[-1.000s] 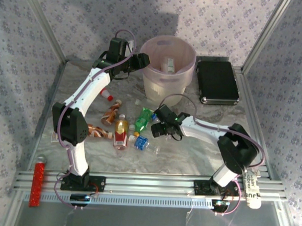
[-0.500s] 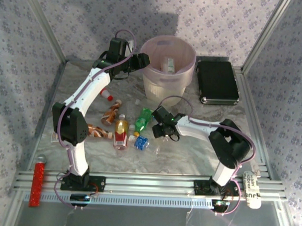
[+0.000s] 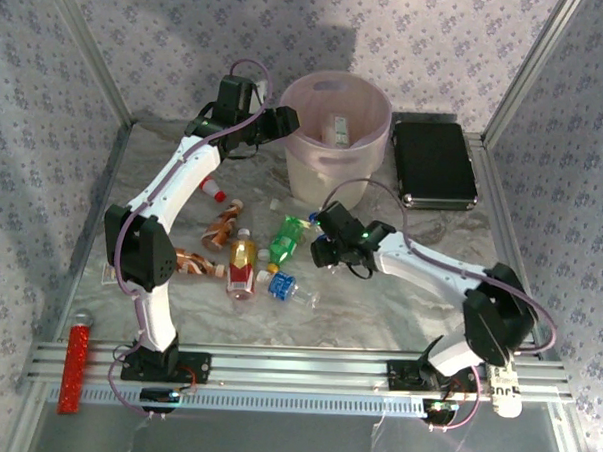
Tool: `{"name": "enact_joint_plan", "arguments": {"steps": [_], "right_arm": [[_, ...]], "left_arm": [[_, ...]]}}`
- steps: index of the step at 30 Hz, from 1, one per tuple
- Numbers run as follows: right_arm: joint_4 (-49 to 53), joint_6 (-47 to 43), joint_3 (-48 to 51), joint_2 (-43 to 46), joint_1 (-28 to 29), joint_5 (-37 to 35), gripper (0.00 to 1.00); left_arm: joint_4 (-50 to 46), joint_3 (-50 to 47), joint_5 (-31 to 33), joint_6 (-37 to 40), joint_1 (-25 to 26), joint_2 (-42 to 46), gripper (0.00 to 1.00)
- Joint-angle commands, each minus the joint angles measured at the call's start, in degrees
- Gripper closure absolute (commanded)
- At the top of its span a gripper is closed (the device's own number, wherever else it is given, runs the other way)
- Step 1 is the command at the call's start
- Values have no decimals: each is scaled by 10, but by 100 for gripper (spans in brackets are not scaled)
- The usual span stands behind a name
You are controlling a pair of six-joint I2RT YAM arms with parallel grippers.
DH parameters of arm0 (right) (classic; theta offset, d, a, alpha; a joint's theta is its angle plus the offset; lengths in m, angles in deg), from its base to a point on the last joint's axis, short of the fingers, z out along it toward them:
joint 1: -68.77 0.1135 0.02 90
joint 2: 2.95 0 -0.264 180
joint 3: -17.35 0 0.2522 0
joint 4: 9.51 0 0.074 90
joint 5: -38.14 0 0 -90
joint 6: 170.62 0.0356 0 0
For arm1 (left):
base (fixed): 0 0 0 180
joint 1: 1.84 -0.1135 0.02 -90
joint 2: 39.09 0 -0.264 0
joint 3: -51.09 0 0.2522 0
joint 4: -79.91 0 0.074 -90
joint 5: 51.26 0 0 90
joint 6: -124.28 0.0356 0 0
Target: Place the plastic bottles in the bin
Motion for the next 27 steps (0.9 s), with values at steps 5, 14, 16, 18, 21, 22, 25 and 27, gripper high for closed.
{"name": "enact_joint_plan", "arguments": {"steps": [5, 14, 16, 18, 21, 22, 25, 27], "right_arm": [[118, -33, -63, 109, 4, -6, 46], [177, -70, -193, 146, -20, 25, 48], [169, -74, -219, 143, -33, 42, 49], [155, -76, -246, 138, -53, 60, 49], [138, -78, -290, 121, -80, 78, 49], [136, -83, -302, 113, -86, 84, 49], [128, -88, -341, 90, -107, 94, 49], [115, -86, -362, 74, -128, 108, 49]], "left_arm": [[-50, 3, 11, 12, 0, -22, 39], [-48, 3, 11, 10, 1, -25, 39], [-48, 2, 11, 10, 1, -26, 39], [-48, 3, 11, 9, 1, -27, 39], [-48, 3, 11, 9, 1, -28, 39], [-49, 3, 10, 9, 1, -28, 39], [-49, 3, 9, 10, 1, -30, 39], [-49, 3, 9, 10, 2, -31, 39]]}}
